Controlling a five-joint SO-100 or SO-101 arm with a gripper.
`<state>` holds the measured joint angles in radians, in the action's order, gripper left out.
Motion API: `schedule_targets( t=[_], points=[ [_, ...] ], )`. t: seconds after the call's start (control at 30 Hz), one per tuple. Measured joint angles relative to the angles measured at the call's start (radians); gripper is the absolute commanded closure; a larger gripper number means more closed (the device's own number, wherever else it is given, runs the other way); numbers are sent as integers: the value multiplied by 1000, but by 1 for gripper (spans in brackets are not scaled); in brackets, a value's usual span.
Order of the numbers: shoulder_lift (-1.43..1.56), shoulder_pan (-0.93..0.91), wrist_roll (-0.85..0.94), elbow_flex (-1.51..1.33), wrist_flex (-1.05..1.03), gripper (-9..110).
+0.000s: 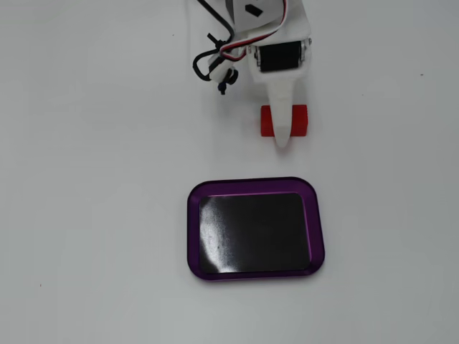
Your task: Pick up the cube and place it in the box.
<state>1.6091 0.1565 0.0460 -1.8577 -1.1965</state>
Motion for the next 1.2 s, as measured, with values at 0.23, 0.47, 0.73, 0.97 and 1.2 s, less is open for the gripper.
schedule_targets(
  t=[0.23,0.47,0.73,0.97,1.2],
  points=[
    [0,-2,2,-12,52,81],
    [0,-3,3,-32,97,98],
    [9,0,3,-32,98,102],
    [224,3,9,35,94,102],
    [554,-63,107,20,144,102]
  ],
)
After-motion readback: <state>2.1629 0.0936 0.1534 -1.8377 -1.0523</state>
